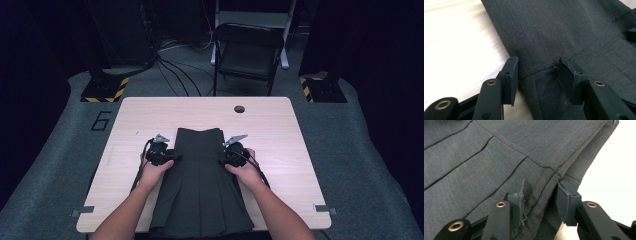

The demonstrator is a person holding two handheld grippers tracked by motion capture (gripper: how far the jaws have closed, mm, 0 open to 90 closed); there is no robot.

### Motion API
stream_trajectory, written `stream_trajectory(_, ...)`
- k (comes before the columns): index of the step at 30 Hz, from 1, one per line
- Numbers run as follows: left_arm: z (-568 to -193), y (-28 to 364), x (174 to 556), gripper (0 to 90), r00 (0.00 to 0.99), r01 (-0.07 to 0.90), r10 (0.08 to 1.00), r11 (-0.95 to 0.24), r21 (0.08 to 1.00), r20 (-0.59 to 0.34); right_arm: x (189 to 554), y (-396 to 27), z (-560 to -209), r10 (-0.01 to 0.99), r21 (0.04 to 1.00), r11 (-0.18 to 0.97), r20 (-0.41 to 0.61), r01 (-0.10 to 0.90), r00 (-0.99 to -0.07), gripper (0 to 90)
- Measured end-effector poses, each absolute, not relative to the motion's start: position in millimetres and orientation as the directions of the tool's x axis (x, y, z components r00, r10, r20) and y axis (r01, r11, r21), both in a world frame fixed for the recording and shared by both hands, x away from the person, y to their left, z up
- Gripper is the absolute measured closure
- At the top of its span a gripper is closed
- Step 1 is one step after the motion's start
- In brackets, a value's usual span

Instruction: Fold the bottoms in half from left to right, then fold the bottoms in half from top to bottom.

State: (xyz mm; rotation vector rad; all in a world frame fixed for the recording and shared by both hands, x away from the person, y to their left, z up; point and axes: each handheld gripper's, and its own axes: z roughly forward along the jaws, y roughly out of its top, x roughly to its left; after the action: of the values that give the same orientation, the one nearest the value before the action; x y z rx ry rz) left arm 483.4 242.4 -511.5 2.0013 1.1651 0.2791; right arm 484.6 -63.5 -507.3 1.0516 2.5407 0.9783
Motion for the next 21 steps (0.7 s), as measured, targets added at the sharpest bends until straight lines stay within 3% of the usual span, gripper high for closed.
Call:
stream_trajectory(14, -496.9, 239.3, 505.8, 48.4, 0.556, 0.618, 0.818, -0.288, 0.732, -0.148, 480.5, -67.1, -496.8, 0.708, 0.672, 0.5, 0.047, 0.547, -0.705, 59.5)
stream_trajectory(21, -488.8, 237.7, 517.5, 47.3, 0.545, 0.608, 0.826, -0.273, 0.745, -0.142, 456.4, -73.6, -478.2, 0.684, 0.728, 0.476, 0.047, 0.494, -0.728, 60.6)
